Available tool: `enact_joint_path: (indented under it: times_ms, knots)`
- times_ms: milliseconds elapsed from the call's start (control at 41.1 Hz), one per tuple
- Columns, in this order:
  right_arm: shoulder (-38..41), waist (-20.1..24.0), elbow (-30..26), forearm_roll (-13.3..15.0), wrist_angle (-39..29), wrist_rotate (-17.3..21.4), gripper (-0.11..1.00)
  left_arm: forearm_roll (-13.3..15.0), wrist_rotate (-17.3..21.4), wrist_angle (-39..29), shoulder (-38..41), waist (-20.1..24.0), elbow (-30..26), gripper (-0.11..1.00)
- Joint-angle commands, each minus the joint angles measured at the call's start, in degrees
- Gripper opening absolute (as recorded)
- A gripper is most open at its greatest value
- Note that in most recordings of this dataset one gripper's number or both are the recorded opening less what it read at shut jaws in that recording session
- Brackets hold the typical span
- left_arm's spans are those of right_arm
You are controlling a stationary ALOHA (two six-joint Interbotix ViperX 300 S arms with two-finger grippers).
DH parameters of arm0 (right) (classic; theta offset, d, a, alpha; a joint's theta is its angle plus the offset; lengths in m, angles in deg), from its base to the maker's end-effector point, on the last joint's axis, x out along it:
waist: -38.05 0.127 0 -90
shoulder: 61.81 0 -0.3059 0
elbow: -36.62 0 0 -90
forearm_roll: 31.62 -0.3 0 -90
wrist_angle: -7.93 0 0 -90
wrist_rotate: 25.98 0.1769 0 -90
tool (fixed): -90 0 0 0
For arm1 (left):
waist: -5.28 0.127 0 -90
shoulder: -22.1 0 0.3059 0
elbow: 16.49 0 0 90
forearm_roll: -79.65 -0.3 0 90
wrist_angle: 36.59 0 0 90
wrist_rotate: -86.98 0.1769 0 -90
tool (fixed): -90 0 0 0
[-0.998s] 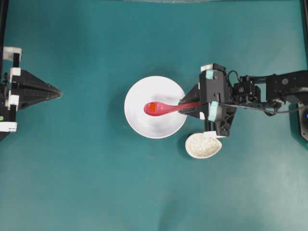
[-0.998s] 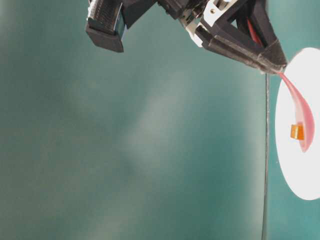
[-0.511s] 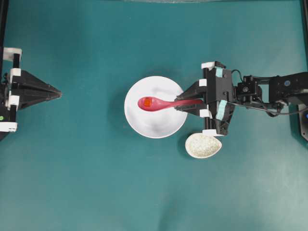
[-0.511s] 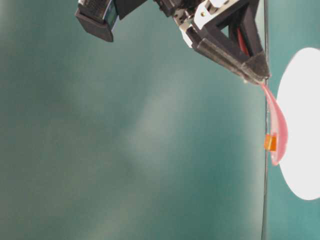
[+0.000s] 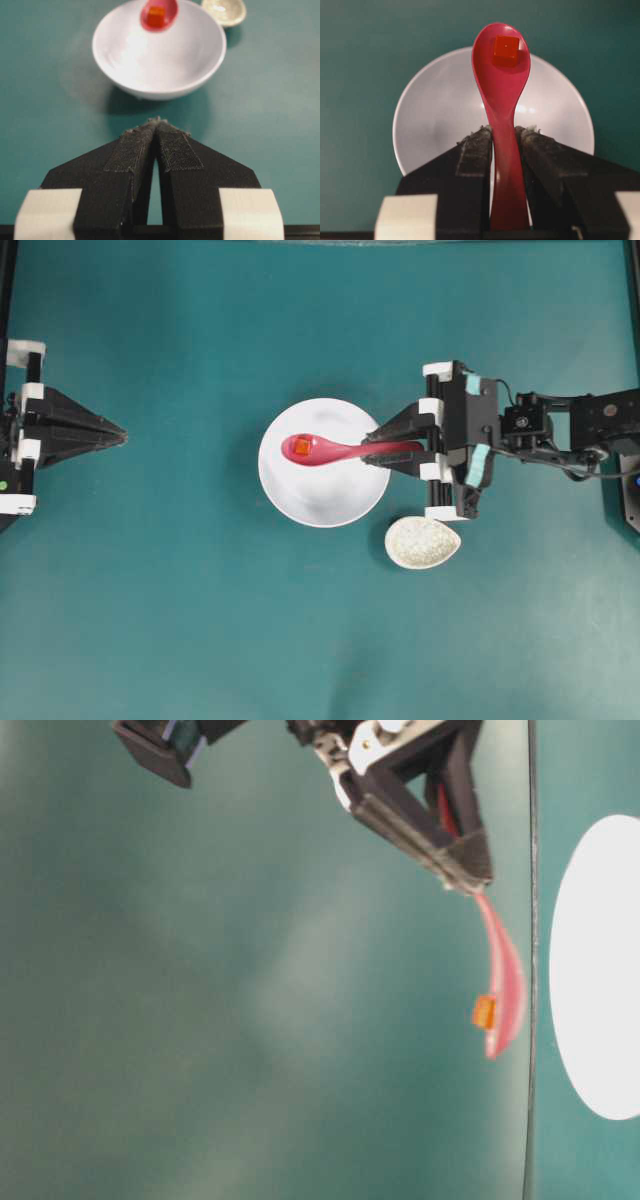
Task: Grip the spoon and scoop the red block from the bowl with right arm.
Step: 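Tilt and raise the spoon with the cube on it, right gripper, then lift the loaded spoon higher above the bowl with the right gripper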
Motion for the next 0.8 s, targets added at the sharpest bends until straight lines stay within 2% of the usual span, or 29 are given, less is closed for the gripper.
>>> enact_joint_path:
  times_ms: [0,243,779]
  knots:
    - [-2.64,0.18,-0.53,0.18,-0.09,-0.09,0.24,-0.18,0.0,0.44,0.35,0.09,-0.7,0.0]
    - [-6.77,0.18,-1.76,1.85,-6.15,-1.49,0.24,-0.18,0.0,0.53,0.09,0.09,-0.79,0.0]
    - [-10.72,0.18,-8.88,2.11,-18.28,-2.02,0.24,-0.18,-0.09,1.58,-0.7,0.09,-0.97,0.0]
